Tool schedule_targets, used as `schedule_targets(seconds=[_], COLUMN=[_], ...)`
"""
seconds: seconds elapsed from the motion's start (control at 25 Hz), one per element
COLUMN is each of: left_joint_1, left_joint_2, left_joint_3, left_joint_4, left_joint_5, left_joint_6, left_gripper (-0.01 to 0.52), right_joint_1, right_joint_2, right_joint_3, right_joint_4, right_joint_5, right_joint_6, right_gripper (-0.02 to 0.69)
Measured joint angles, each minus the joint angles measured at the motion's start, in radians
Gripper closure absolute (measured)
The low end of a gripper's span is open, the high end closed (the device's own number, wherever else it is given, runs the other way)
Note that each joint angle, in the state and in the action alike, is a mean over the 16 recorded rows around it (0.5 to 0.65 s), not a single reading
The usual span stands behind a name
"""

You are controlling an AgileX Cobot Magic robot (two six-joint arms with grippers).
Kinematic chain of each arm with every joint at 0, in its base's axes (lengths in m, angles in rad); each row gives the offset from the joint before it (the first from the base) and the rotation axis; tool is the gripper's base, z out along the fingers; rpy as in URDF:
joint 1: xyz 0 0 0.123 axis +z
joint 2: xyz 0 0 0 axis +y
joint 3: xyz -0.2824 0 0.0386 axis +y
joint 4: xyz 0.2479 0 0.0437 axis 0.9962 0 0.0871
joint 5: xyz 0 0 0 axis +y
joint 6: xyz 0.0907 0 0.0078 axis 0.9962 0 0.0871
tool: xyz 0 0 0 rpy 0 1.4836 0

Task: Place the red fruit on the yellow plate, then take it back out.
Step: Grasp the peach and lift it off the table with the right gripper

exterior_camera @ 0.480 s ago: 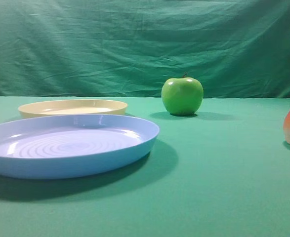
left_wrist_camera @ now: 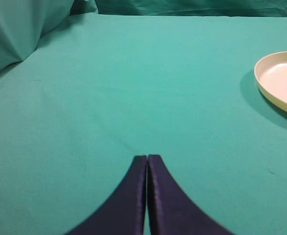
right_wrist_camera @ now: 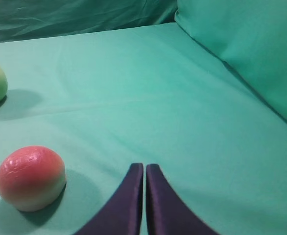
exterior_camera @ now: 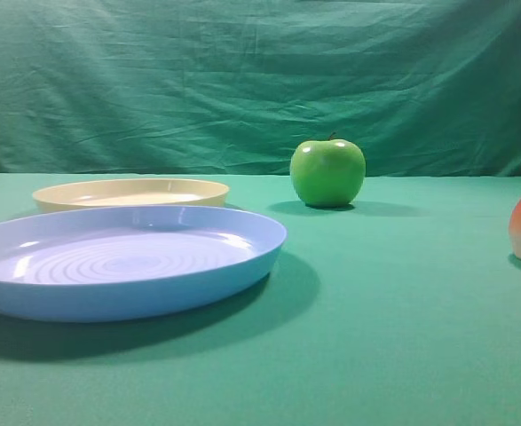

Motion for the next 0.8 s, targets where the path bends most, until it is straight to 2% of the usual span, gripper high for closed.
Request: schedule_targets(seconds=[0.8], left_joint_1=[0.000], left_joint_2=[0.000], left_joint_3=[0.000], left_joint_4=[0.000], left_joint_5=[0.000], left_joint_6=[0.000], left_gripper=[0.514], right_joint_1=[0.026], right_joint_2=[0.040], right_joint_3=[-0.039], right_joint_4=[0.000], right_joint_5=[0.010], right_joint_6=[0.000], right_gripper=[0.665])
